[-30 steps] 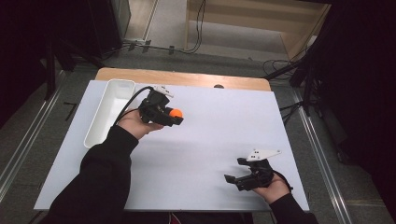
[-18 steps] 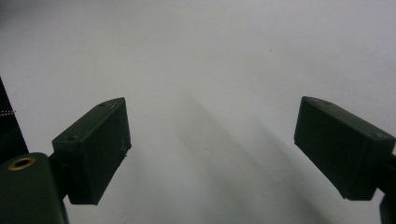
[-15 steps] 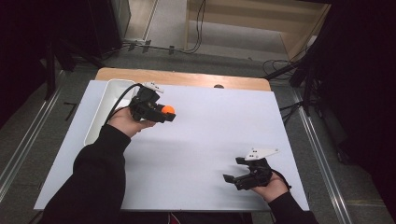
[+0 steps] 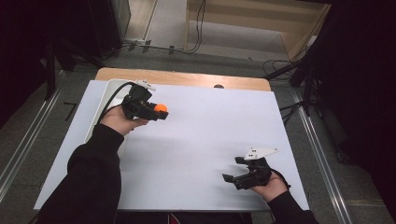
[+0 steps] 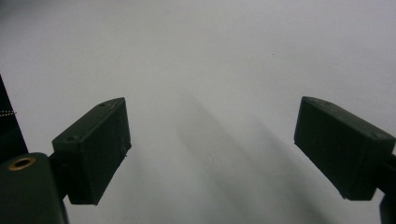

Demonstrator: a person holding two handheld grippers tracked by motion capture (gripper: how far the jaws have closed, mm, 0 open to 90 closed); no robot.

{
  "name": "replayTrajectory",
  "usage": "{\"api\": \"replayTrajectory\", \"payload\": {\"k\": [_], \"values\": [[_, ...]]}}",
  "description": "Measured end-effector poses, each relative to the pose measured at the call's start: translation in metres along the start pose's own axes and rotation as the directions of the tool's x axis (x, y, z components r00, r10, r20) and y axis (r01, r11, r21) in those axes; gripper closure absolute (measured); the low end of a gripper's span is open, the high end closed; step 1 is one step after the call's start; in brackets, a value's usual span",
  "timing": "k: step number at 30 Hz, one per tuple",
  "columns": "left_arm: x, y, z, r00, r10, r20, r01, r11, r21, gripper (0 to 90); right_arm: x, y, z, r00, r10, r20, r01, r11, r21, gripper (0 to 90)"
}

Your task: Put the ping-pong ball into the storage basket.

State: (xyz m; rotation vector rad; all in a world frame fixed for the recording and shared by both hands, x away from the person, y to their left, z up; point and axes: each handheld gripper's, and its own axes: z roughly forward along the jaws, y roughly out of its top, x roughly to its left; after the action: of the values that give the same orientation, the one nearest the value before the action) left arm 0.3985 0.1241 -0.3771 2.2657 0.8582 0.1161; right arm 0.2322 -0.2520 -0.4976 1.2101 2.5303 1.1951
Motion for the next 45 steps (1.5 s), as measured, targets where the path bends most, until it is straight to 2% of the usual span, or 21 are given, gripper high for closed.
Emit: {"api": "replayTrajectory", "payload": {"k": [7,25,45], "values": [[0.007,-0.003,-0.004,0.9996,-0.005,-0.028,0.005,1.0000,0.007,50.5,0.000,0.000,0.000,1.0000,-0.003,0.001,0.003,1.000,-0.002,9.5],[0.025,-0.010,-0.016,0.9968,-0.041,-0.069,0.041,0.9991,0.006,50.5,0.000,0.000,0.000,1.0000,-0.005,0.002,0.005,1.000,-0.003,9.5],[0.043,-0.017,-0.027,0.9874,-0.089,-0.131,0.088,0.9961,-0.010,50.4,0.000,-0.001,-0.001,1.0000,0.002,-0.002,-0.002,1.000,0.004,9.5]]}}
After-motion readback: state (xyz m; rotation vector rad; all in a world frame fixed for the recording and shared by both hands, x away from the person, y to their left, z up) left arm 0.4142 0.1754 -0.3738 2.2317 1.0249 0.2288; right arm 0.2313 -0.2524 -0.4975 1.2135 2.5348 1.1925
